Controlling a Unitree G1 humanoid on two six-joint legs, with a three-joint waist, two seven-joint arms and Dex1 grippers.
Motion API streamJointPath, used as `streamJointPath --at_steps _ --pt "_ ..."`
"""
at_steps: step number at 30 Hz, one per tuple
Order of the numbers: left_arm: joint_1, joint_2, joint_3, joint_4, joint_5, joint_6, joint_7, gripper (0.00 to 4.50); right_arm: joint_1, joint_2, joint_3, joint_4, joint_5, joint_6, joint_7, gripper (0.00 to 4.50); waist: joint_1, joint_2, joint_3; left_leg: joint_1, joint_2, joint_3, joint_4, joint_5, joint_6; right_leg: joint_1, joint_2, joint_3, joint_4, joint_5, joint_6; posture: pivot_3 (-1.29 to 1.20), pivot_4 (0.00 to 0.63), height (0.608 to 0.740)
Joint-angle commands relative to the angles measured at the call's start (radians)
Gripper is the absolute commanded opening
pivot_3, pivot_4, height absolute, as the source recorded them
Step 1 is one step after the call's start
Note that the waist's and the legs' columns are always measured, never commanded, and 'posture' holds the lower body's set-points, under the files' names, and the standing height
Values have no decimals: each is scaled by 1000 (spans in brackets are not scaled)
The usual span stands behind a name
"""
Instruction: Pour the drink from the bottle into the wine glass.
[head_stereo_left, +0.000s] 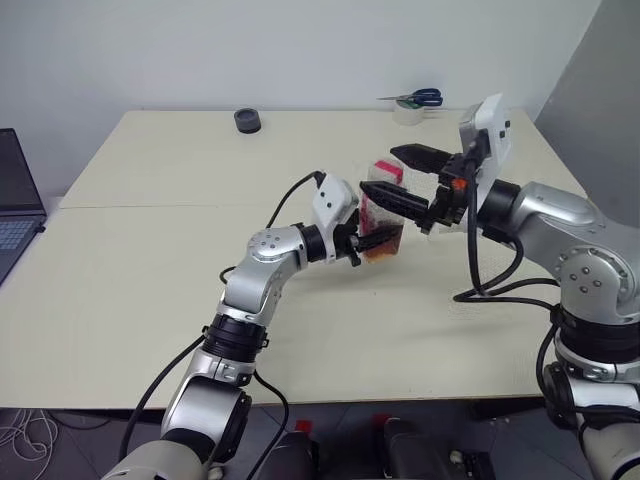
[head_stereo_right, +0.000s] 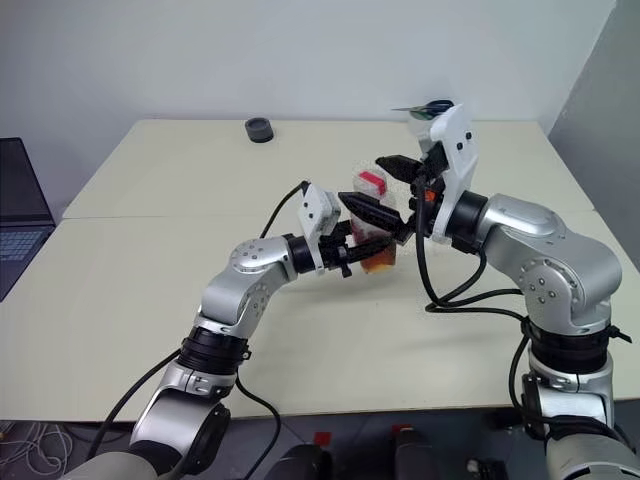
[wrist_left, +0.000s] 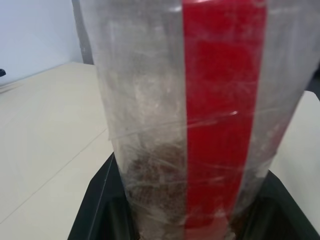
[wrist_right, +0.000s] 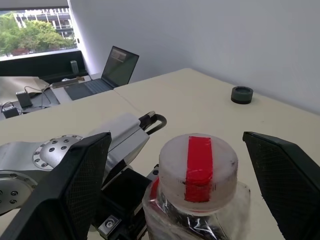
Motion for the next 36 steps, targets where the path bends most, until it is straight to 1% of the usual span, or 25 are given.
streamJointPath --at_steps 1,8,12,15,18,21,32,33,36 --pt "-25 -7 1 -23 -15 -24 -8 1791 -11 14 -7 -28 1 -18 -27 4500 0 0 0 0 0 0 0 0 0 0 0 0 0 0 0 0 150 740" --pt "-16 -11 0 -27 -12 -22 -6 1791 -11 18 -2 -31 -7 -25 -36 4500 0 0 0 0 0 0 0 0 0 0 0 0 0 0 0 0 150 740" --pt "-12 -12 -1 -35 -12 -19 -3 1791 8 -7 27 -43 -34 -47 -10 4500 0 0 0 0 0 0 0 0 0 0 0 0 0 0 0 0 150 740" --pt "-11 -14 -1 -35 -12 -19 -1 1791 16 4 23 -39 -31 -58 -22 3918 0 0 0 0 0 0 0 0 0 0 0 0 0 0 0 0 150 740" --pt "-9 -15 -2 -37 -11 -19 1 1791 25 -18 40 -45 -49 -76 4 2933 0 0 0 0 0 0 0 0 0 0 0 0 0 0 0 0 150 740" --pt "-7 -16 -3 -40 -12 -18 1 1791 30 -18 40 -47 -50 -84 3 1940 0 0 0 0 0 0 0 0 0 0 0 0 0 0 0 0 150 740" --pt "11 -5 -8 -72 -22 -2 -6 1791 16 9 18 -42 -34 -82 -10 1918 0 0 0 0 0 0 0 0 0 0 0 0 0 0 0 0 150 740" --pt "14 6 -11 -88 -28 1 -25 1791 3 9 18 -35 -30 -83 -1 1918 0 0 0 0 0 0 0 0 0 0 0 0 0 0 0 0 150 740" --pt "28 61 -24 -167 -78 28 -121 1791 -66 1 31 6 13 -87 100 1918 -4 1 0 0 0 0 0 0 0 0 0 0 0 0 0 0 150 740"
